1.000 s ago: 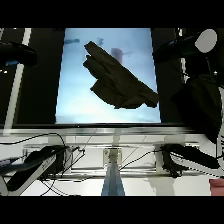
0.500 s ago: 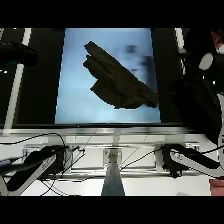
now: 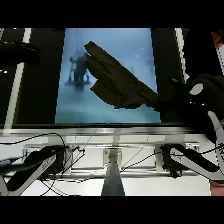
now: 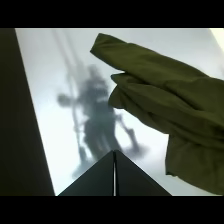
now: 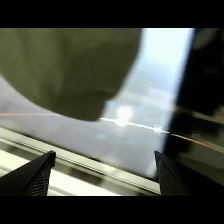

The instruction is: Fold the clothes and pants, and hang the long-sleeved shirts on hangers.

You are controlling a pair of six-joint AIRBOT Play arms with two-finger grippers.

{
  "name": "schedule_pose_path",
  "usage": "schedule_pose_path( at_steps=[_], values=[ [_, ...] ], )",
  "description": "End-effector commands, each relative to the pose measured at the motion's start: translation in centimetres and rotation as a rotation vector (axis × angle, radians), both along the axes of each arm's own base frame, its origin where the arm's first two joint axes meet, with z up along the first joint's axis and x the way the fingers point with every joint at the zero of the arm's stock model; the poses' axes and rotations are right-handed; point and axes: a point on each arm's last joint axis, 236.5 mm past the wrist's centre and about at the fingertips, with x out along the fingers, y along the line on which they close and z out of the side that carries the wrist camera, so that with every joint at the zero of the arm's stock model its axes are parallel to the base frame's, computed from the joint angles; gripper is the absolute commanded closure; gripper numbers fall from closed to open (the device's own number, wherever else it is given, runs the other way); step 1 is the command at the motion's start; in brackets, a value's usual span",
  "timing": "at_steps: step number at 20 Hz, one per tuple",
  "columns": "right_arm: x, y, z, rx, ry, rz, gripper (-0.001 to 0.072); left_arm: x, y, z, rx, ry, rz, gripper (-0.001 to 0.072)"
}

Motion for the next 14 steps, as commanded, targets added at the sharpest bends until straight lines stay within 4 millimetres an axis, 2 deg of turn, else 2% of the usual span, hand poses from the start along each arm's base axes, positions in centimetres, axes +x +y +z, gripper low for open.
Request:
schedule_pose_path(
  at_steps=[1,2,3,4,5,6,7,8,10,12,14],
  values=[
    [1.2,1.0,-1.5,0.033,-0.07,-0.099,0.0118,0.0,-0.3,0.1,-0.018,0.001,-0.005,0.069],
    [2.3,0.9,-1.5,0.022,-0.111,-0.114,0.0142,0.1,-0.3,-0.1,-0.018,0.007,-0.005,0.0661],
    [3.7,0.9,-1.3,0.019,-0.157,-0.152,0.0153,0.3,-0.3,-0.5,-0.02,0.016,-0.006,0.0487],
    [4.8,0.8,-1.2,0.014,-0.191,-0.202,0.0174,0.5,-0.3,-1.1,-0.027,0.037,-0.001,0.0239],
    [6.0,0.4,-1.1,0.002,-0.222,-0.264,0.0234,1.0,-0.3,-1.8,-0.055,0.068,0.021,0.0104],
    [6.8,0.2,-0.9,-0.007,-0.249,-0.297,0.0373,1.4,-0.2,-2.7,-0.084,0.104,0.045,0.0104],
    [7.5,0.0,-0.8,-0.014,-0.274,-0.316,0.0462,1.9,-0.2,-4.0,-0.103,0.145,0.063,0.0105],
    [7.8,0.0,-0.7,-0.018,-0.287,-0.316,0.0513,2.5,-0.1,-5.2,-0.117,0.183,0.078,0.0105],
    [8.0,-0.1,-0.4,-0.032,-0.296,-0.291,0.07,3.7,0.0,-8.4,-0.137,0.268,0.098,0.0105],
    [8.2,-0.8,0.4,-0.077,-0.299,-0.217,0.0699,4.6,0.0,-11.8,-0.15,0.356,0.112,0.0106],
    [8.7,-1.8,2.6,-0.139,-0.306,-0.122,0.07,5.2,0.0,-14.9,-0.168,0.443,0.134,0.0105]
  ],
)
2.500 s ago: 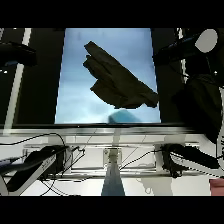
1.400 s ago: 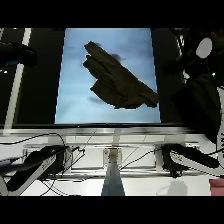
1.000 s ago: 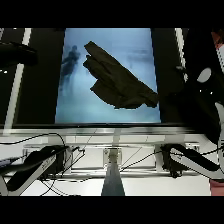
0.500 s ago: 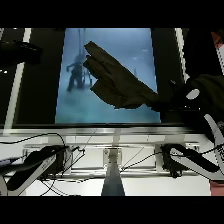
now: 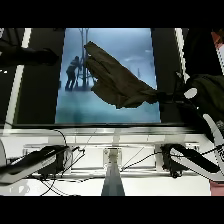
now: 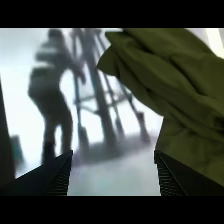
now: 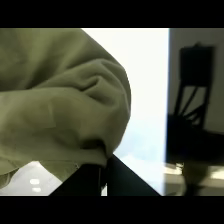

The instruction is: Fold the clothes and pants, and hang the long-sleeved shirts on hangers.

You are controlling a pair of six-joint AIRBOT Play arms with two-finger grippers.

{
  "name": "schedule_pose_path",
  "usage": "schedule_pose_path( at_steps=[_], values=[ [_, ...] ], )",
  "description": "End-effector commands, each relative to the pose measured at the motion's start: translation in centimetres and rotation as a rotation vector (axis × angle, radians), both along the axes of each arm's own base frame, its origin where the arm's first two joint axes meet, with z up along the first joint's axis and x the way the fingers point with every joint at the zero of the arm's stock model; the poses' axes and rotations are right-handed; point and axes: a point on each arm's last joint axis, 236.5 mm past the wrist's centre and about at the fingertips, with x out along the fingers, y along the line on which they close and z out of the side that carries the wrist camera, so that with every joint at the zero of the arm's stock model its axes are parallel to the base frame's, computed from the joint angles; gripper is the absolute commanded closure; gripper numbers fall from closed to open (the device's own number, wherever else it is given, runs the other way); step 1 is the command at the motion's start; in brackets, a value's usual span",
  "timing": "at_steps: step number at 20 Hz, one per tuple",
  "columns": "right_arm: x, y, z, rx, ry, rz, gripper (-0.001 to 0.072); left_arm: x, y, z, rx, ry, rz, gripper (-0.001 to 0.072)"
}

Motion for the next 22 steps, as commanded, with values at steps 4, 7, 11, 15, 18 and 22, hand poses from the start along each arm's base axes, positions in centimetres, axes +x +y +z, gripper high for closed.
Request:
schedule_pose_path(
  at_steps=[4,7,11,15,18,22],
  values=[
    [2.3,-3.1,10.0,-0.196,-0.13,0.103,0.07,0.3,-0.6,-9.4,-0.05,0.276,0.009,0.0105],
    [1.8,-4.3,17.2,-0.286,-0.295,0.088,0.07,0.5,-1.8,-11.8,-0.099,0.338,0.004,0.0106],
    [-2.6,-6.9,21.6,-0.425,-0.346,0.049,0.07,0.4,-6.1,-15.1,-0.213,0.437,-0.033,0.0106],
    [-4.4,-7.1,22.9,-0.424,-0.365,0.024,0.07,0.0,-12.9,-19.0,-0.282,0.485,-0.126,0.0106],
    [-4.3,-7.1,22.7,-0.419,-0.358,0.026,0.0699,1.4,-17.8,-19.9,-0.363,0.429,-0.112,0.0107],
    [-4.0,-7.0,22.4,-0.414,-0.35,0.028,0.0699,2.9,-22.6,-20.8,-0.438,0.368,-0.047,0.0106]
  ],
)
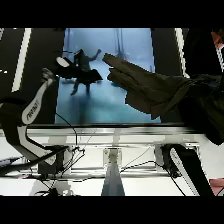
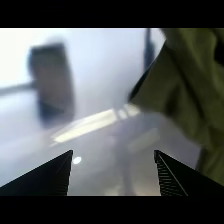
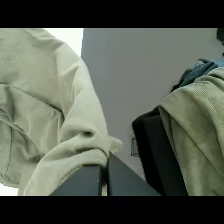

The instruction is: Fold the clothes and pants, and hang the long-sleeved shirts on hangers.

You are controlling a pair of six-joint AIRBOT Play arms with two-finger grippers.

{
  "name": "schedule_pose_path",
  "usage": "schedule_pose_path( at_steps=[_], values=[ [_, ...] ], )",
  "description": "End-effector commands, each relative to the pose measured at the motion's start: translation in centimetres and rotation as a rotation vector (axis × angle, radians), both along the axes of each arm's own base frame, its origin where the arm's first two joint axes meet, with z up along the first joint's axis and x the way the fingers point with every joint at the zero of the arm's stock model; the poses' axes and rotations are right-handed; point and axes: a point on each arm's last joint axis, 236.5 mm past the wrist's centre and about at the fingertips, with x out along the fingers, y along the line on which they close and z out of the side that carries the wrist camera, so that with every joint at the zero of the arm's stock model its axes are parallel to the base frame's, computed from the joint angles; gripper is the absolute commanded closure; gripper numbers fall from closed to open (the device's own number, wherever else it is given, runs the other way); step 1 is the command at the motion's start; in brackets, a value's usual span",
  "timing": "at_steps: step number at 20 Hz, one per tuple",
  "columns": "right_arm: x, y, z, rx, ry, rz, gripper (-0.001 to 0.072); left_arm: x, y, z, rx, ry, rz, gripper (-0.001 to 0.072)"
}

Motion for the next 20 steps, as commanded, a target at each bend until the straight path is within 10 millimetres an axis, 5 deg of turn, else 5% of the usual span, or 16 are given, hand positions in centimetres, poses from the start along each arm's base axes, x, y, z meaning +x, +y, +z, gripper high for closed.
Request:
schedule_pose_path(
  at_steps=[1,6,10,13,16,20],
  values=[
    [0.0,-0.1,0.0,-0.001,0.001,-0.002,0.0699,1.2,-4.1,-1.1,-0.045,-0.043,0.075,0.0107],
    [0.0,0.0,0.0,0.002,-0.001,-0.001,0.07,1.6,-6.3,-2.5,-0.014,-0.096,0.098,0.0114],
    [0.0,0.0,0.0,0.002,0.001,-0.002,0.0699,3.3,-5.9,-2.0,0.001,-0.162,0.156,0.0623],
    [0.0,0.0,0.0,0.002,0.001,-0.002,0.0699,4.3,-4.1,-0.7,-0.007,-0.17,0.176,0.0691],
    [0.2,-0.1,0.2,-0.001,-0.009,-0.003,0.07,5.3,-1.0,3.0,0.028,-0.254,0.139,0.0692],
    [1.3,-0.6,1.1,-0.006,-0.073,-0.03,0.07,5.5,6.2,12.5,0.231,-0.511,0.041,0.0692]
  ],
)
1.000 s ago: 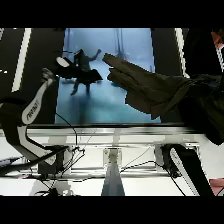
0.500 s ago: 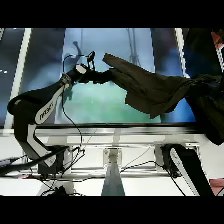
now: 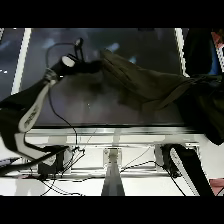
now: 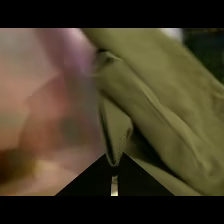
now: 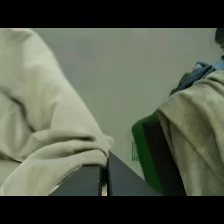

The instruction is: Fold the clothes and pants, and hang the long-sleeved shirts on hangers.

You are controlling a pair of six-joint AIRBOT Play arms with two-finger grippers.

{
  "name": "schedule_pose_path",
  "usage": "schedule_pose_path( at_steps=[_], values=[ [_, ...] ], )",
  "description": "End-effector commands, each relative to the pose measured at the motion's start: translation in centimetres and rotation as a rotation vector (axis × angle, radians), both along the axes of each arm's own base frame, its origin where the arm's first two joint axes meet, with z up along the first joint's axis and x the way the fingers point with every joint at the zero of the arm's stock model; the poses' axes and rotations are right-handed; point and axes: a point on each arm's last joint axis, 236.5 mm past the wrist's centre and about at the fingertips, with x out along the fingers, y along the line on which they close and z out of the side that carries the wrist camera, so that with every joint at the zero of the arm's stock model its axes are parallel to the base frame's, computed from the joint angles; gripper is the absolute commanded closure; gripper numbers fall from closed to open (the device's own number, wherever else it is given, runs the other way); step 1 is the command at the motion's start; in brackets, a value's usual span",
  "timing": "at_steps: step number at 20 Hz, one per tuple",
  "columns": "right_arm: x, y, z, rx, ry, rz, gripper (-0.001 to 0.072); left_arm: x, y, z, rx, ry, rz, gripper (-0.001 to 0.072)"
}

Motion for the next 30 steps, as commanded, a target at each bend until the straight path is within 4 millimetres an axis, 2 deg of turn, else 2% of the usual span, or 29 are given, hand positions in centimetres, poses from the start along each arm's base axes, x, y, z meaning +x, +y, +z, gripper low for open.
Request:
schedule_pose_path(
  at_steps=[1,3,5,6,8,10,12,14,17,18,19,21,23,25,27,29,30],
  values=[
    [1.0,-0.7,0.8,-0.009,-0.052,-0.032,0.07,-0.4,7.3,8.7,0.236,-0.223,-0.036,0.0692],
    [1.4,-1.0,0.3,-0.014,-0.043,-0.04,0.07,-1.8,11.7,16.2,0.332,-0.378,0.013,0.0692],
    [1.6,-1.0,-0.8,-0.011,-0.013,-0.04,0.07,-4.5,15.9,24.2,0.402,-0.546,0.1,0.0692],
    [1.8,-1.0,-1.2,-0.009,-0.001,-0.039,0.07,-6.5,17.8,28.1,0.433,-0.631,0.152,0.0692],
    [2.4,-0.4,-1.1,0.022,-0.018,-0.032,0.07,-10.8,20.7,34.3,0.477,-0.769,0.244,0.0692],
    [2.6,1.9,0.2,0.125,-0.047,-0.004,0.0699,-16.0,22.6,39.6,0.508,-0.902,0.331,0.0692],
    [2.6,4.7,3.0,0.244,-0.1,0.042,0.0699,-21.0,23.4,43.4,0.537,-1.015,0.396,0.0692],
    [1.8,6.7,6.8,0.311,-0.175,0.096,0.07,-25.5,24.2,46.0,0.593,-1.107,0.457,0.0692],
    [-0.9,7.7,13.1,0.303,-0.327,0.142,0.07,-31.0,26.0,48.2,0.635,-1.173,0.592,0.0692],
    [-1.9,7.8,15.0,0.292,-0.381,0.151,0.07,-32.0,26.8,48.1,0.633,-1.155,0.635,0.0692],
    [-2.9,7.9,16.5,0.284,-0.428,0.159,0.07,-32.3,27.4,47.0,0.613,-1.099,0.664,0.0692],
    [-4.2,8.2,18.4,0.292,-0.491,0.162,0.0701,-30.9,27.7,42.3,0.584,-0.897,0.638,0.0692],
    [-3.5,7.9,18.5,0.309,-0.498,0.141,0.0703,-27.8,27.6,36.5,0.574,-0.7,0.573,0.0692],
    [-0.8,7.1,16.0,0.3,-0.408,0.114,0.0703,-23.6,26.5,30.2,0.502,-0.534,0.498,0.0692],
    [3.2,6.7,11.8,0.333,-0.27,0.092,0.0701,-18.9,24.7,23.6,0.373,-0.381,0.431,0.0691],
    [7.3,6.6,6.5,0.379,-0.118,0.066,0.0701,-13.9,24.0,17.4,0.314,-0.291,0.388,0.0691],
    [9.1,6.5,3.6,0.4,-0.046,0.049,0.0701,-11.9,24.1,15.0,0.297,-0.253,0.385,0.0691]
  ],
)
